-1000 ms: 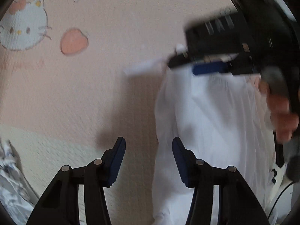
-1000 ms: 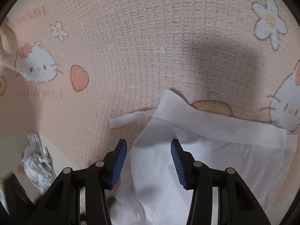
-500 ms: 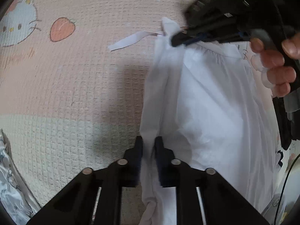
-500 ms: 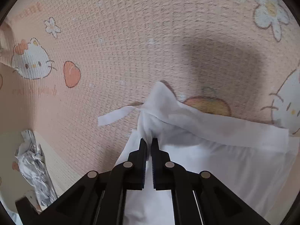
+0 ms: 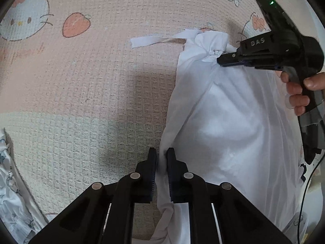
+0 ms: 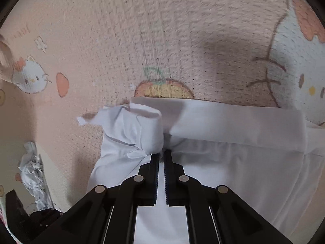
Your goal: Fold clothes
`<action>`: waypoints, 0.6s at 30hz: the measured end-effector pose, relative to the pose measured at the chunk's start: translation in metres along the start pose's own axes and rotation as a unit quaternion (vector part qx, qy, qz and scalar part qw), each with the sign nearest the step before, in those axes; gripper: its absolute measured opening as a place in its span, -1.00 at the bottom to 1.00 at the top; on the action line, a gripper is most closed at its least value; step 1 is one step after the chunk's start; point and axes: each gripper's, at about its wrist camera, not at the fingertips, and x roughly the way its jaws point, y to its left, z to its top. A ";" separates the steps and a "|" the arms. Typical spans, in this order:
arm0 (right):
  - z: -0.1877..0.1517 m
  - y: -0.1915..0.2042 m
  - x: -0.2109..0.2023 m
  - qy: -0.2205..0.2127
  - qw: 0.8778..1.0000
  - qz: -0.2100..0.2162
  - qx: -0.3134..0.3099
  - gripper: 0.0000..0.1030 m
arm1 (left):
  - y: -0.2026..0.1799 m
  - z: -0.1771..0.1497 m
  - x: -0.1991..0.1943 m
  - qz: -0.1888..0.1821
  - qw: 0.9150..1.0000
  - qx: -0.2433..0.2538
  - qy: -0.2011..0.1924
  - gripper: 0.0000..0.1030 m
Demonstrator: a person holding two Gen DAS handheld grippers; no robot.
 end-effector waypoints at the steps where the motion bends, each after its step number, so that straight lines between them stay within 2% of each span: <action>1: 0.001 0.001 -0.004 -0.005 1.000 -0.002 -0.002 -0.94 | -0.004 0.001 -0.004 0.006 1.000 0.002 -0.009 -0.83; 3: 0.004 0.006 -0.017 -0.022 1.000 0.001 -0.006 -0.94 | -0.009 0.004 -0.013 0.008 1.000 0.006 -0.029 -0.81; 6: 0.010 0.014 -0.032 -0.035 0.999 0.018 -0.002 -0.93 | -0.016 0.010 -0.025 -0.008 0.999 0.012 -0.052 -0.78; 8: 0.012 0.019 -0.038 -0.037 0.999 0.019 0.000 -0.71 | -0.022 0.014 -0.024 -0.005 0.999 0.017 -0.046 -0.72; 10: 0.014 0.024 -0.040 -0.038 0.999 0.025 0.005 -0.34 | -0.016 0.018 -0.021 0.001 0.999 0.017 -0.035 -0.51; 12: 0.013 0.028 -0.040 -0.039 0.999 0.026 0.014 -0.33 | -0.017 0.022 -0.014 -0.016 1.000 0.002 -0.026 -0.04; 14: 0.014 0.031 -0.035 -0.033 0.999 0.025 0.020 -0.33 | -0.014 0.023 -0.009 -0.041 0.999 -0.018 -0.020 0.22; 16: 0.014 0.034 -0.029 -0.026 0.999 0.018 0.024 -0.33 | -0.018 0.019 -0.011 -0.052 0.998 -0.045 -0.016 0.22; 18: 0.013 0.036 -0.026 -0.032 0.999 0.016 0.027 -0.33 | -0.019 0.023 -0.011 -0.040 0.998 -0.048 -0.028 0.22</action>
